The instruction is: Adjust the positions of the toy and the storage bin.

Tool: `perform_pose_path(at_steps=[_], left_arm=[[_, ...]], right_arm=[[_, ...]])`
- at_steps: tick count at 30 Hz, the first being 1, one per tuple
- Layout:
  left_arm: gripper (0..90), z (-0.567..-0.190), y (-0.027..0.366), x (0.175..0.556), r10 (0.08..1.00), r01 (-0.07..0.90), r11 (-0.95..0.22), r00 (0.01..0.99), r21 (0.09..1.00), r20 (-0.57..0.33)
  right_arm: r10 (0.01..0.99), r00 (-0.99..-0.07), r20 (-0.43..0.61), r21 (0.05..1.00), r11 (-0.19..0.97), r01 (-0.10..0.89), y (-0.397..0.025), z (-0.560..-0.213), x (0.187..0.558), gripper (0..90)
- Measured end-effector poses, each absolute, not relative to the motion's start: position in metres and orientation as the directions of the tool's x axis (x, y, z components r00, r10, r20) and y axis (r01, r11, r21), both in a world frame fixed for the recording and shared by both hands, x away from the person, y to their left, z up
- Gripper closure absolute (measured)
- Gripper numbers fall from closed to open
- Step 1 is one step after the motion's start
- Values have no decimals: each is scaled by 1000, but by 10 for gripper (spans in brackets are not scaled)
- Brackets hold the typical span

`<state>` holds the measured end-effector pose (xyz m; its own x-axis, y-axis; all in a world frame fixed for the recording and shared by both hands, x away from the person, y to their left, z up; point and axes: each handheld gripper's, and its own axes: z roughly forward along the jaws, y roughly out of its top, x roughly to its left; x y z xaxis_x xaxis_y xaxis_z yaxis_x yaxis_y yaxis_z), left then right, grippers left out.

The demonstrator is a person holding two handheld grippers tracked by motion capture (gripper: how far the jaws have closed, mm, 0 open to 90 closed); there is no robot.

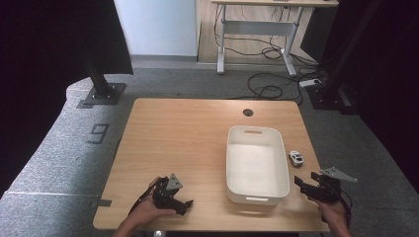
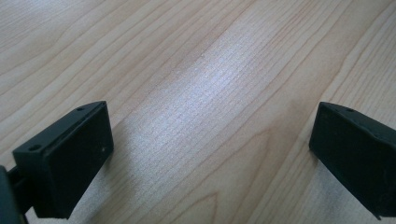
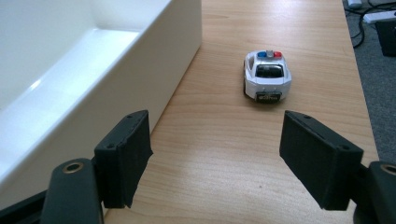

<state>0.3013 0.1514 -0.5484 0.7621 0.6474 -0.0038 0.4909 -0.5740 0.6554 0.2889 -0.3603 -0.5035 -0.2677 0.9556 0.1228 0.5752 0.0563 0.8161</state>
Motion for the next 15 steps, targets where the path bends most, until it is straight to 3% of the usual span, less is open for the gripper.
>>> perform_pose_path(at_steps=[15], left_arm=[[1, -548, 151, 301, 645, 491, -577, 764, 652, -3]], right_arm=[[951, -272, 145, 843, 25, 537, -352, -489, 283, 224]])
